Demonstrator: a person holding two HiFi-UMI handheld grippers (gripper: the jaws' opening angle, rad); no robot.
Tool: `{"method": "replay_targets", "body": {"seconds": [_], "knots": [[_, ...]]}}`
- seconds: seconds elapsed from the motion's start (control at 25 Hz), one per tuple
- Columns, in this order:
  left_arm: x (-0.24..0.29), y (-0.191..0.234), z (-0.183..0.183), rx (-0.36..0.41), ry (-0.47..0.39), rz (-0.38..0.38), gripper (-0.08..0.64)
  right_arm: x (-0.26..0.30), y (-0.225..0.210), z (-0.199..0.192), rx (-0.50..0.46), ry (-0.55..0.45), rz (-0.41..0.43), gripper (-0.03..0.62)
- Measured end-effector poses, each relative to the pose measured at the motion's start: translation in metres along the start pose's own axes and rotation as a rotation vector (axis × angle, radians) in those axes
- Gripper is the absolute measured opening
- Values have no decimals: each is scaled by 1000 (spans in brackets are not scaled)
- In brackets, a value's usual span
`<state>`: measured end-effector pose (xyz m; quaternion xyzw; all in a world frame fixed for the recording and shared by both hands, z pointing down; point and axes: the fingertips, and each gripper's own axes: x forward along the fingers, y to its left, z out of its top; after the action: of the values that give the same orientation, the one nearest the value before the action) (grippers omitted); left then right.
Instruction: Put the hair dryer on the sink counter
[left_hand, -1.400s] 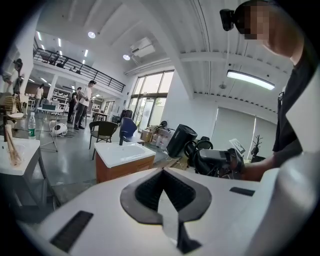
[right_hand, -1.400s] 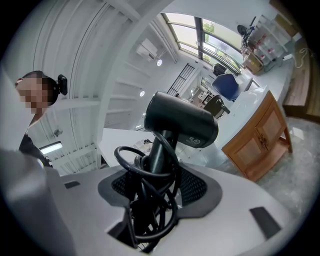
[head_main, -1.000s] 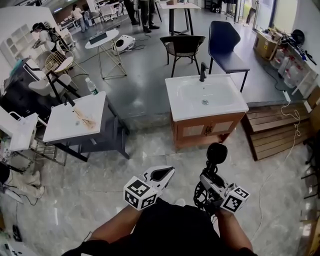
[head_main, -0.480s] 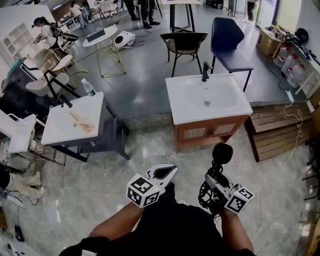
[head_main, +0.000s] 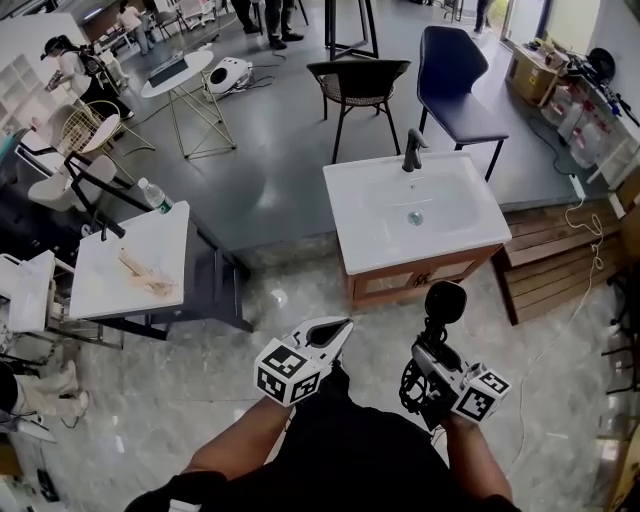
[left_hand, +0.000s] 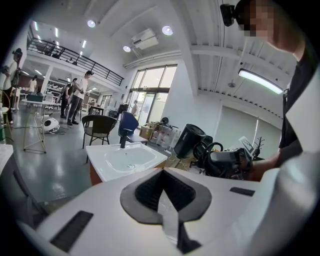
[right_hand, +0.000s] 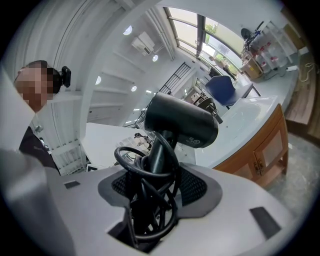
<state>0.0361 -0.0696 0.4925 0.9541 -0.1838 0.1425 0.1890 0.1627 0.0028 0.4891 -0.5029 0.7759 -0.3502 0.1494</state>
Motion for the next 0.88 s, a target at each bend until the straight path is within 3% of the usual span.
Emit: {"method": "replay_targets", "body": {"seconds": [0.48, 0.88], "knots": [[45, 138, 60, 16, 4, -13, 0, 131, -43, 53, -22, 30, -82, 213], [62, 205, 79, 17, 30, -26, 0, 212, -68, 70, -20, 85, -137, 213]]}}
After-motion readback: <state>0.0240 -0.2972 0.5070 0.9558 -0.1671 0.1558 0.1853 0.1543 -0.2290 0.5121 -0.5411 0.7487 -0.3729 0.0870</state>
